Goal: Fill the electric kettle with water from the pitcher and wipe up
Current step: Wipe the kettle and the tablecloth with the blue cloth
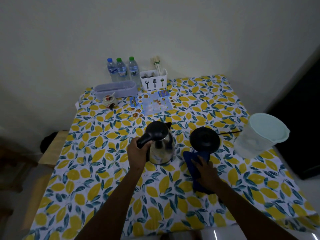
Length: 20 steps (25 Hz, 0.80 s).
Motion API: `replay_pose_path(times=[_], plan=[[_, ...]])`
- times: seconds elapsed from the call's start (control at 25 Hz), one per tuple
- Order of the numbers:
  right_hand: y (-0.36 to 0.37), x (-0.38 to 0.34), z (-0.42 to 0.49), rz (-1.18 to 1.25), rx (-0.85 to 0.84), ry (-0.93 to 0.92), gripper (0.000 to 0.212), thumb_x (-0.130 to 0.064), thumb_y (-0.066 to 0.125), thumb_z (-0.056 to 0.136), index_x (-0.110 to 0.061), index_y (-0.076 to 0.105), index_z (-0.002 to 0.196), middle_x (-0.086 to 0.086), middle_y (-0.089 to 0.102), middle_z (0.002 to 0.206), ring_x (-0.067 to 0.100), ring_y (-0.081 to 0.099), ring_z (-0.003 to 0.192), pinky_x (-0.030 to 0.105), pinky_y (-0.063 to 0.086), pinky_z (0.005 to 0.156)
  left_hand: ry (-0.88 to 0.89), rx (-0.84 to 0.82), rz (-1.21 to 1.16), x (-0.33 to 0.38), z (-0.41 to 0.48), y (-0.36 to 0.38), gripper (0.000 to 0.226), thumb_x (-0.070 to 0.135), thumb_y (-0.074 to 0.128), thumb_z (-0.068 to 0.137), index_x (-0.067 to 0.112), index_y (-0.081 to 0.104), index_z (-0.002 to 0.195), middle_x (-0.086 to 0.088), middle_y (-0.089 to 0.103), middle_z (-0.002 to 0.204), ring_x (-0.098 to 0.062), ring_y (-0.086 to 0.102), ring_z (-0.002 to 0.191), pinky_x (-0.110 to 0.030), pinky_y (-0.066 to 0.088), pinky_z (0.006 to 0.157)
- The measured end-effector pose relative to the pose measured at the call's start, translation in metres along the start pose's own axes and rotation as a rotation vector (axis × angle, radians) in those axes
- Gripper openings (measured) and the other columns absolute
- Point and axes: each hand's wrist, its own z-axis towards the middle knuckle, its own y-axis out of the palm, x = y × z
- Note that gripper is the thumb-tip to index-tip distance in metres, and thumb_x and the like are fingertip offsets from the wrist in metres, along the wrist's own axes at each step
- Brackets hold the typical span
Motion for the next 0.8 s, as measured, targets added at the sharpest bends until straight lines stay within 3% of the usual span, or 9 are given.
replay_pose_path(times=[0.12, 0.2, 0.32, 0.44, 0.64, 0.72, 0.8], plan=[[0.008, -0.003, 0.009, 0.061, -0.094, 0.118, 0.078, -0.064, 0.039, 0.088, -0.037, -0.001, 0.149, 0.003, -0.015, 0.159, 0.041, 0.007, 0.141, 0.055, 0.026, 0.108, 0.033, 0.027, 0.022, -0.002, 0.003, 0.004, 0.029, 0.031, 0.069, 0.085, 0.007, 0.057, 0.098, -0.004, 0.057, 0.082, -0.017, 0.055, 0.071, -0.023, 0.038, 0.060], [0.024, -0.013, 0.011, 0.167, 0.014, 0.197, 0.073, -0.070, 0.027, 0.087, -0.040, 0.001, 0.148, 0.000, -0.010, 0.160, 0.041, 0.006, 0.142, 0.056, 0.020, 0.109, 0.078, 0.010, 0.070, -0.006, 0.005, 0.004, 0.028, 0.032, 0.066, 0.088, 0.008, 0.056, 0.100, -0.006, 0.058, 0.085, -0.019, 0.054, 0.073, -0.025, 0.041, 0.062], [0.038, -0.030, 0.015, 0.201, 0.150, 0.250, 0.063, -0.063, 0.021, 0.091, -0.041, 0.006, 0.148, -0.001, -0.002, 0.161, 0.041, 0.009, 0.141, 0.058, 0.022, 0.107, 0.114, -0.033, 0.107, -0.018, 0.009, 0.002, 0.034, 0.042, 0.058, 0.091, 0.013, 0.054, 0.107, -0.008, 0.059, 0.094, -0.024, 0.057, 0.084, -0.034, 0.048, 0.069], [0.039, -0.046, 0.019, 0.196, 0.148, 0.194, 0.057, -0.060, 0.020, 0.094, -0.043, 0.012, 0.147, -0.001, 0.002, 0.161, 0.041, 0.010, 0.141, 0.057, 0.020, 0.106, 0.170, -0.057, 0.097, -0.024, 0.006, 0.000, 0.037, 0.046, 0.051, 0.093, 0.015, 0.053, 0.113, -0.006, 0.060, 0.099, -0.022, 0.058, 0.090, -0.035, 0.049, 0.073], [0.047, -0.066, 0.019, 0.108, 0.179, 0.010, 0.052, -0.052, 0.021, 0.094, -0.044, 0.026, 0.144, -0.001, 0.019, 0.159, 0.042, 0.019, 0.140, 0.061, 0.024, 0.104, 0.173, -0.025, 0.120, -0.022, 0.003, 0.001, 0.027, 0.030, 0.050, 0.097, 0.014, 0.049, 0.119, -0.007, 0.057, 0.107, -0.019, 0.054, 0.095, -0.033, 0.046, 0.079], [0.050, -0.077, 0.016, 0.075, 0.176, -0.071, 0.050, -0.050, 0.027, 0.093, -0.041, 0.035, 0.141, 0.001, 0.029, 0.155, 0.044, 0.030, 0.135, 0.062, 0.032, 0.099, 0.125, -0.009, 0.129, -0.031, -0.007, -0.002, 0.025, 0.019, 0.047, 0.098, 0.017, 0.044, 0.123, -0.005, 0.053, 0.112, -0.015, 0.050, 0.099, -0.033, 0.044, 0.084], [0.053, -0.086, 0.014, 0.038, 0.164, -0.122, 0.049, -0.051, 0.028, 0.093, -0.041, 0.038, 0.140, 0.001, 0.035, 0.152, 0.044, 0.037, 0.131, 0.061, 0.037, 0.094, -0.032, -0.087, 0.213, -0.057, -0.028, -0.008, 0.041, 0.013, 0.045, 0.098, 0.013, 0.036, 0.137, -0.010, 0.048, 0.132, -0.018, 0.045, 0.118, -0.035, 0.039, 0.099]])
